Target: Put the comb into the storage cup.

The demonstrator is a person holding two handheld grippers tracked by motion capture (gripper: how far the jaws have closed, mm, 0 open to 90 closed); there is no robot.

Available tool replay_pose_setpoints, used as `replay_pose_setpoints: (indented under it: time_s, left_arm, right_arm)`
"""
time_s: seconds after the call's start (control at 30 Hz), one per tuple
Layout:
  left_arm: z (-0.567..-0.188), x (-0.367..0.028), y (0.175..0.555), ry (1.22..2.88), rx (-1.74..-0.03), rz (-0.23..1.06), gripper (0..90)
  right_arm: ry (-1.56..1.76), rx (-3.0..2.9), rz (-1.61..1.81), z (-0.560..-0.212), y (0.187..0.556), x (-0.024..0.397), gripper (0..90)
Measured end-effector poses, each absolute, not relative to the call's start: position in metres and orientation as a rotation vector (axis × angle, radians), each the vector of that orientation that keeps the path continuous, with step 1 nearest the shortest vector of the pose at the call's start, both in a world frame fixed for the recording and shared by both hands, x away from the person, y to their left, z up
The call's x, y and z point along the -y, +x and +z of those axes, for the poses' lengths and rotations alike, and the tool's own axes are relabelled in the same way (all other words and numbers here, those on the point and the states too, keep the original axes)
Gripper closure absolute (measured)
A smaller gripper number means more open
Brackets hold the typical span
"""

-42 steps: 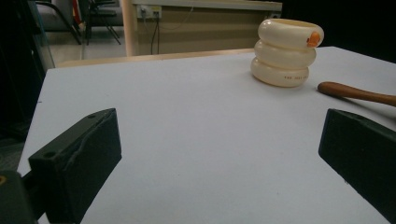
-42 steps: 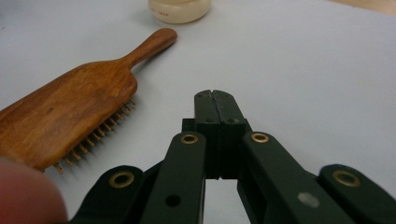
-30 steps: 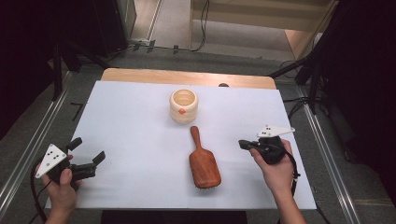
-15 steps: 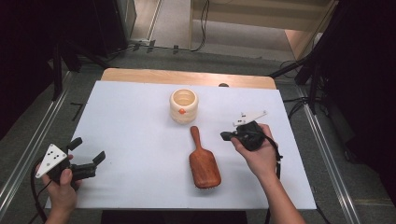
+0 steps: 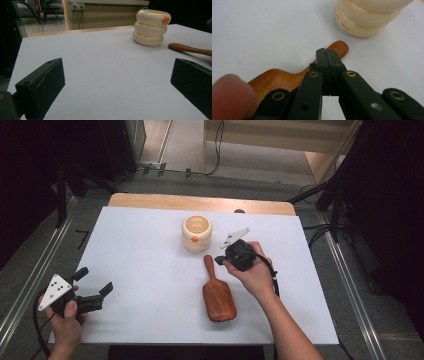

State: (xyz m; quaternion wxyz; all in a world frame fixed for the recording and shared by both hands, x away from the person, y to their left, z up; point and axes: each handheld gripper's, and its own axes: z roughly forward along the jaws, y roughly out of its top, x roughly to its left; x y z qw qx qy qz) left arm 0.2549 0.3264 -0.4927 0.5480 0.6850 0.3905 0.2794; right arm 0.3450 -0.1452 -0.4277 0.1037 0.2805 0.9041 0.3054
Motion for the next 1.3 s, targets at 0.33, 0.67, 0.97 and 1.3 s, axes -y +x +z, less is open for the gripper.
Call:
replay_pose_setpoints:
  time_s: [0.33,0.67,0.97,1.3]
  left_arm:
    - [-0.493,-0.327,0.255,1.621,-0.927,0.66,0.0]
    - [-0.493,-0.327,0.255,1.624,-0.922,0.659,0.0]
    - [-0.493,-0.327,0.255,1.624,-0.922,0.659,0.0]
    - [-0.493,-0.327,0.255,1.626,-0.922,0.661,0.0]
  right_arm:
    - [0.759,-2.744,0.791,-0.445,0.37,0.109,87.8]
    - [0.717,-2.792,0.702,-0.461,0.384,0.089,87.8]
    - [0.725,-2.819,0.634,-0.473,0.394,0.092,87.8]
    - [0.808,-2.801,0.595,-0.475,0.395,0.115,87.8]
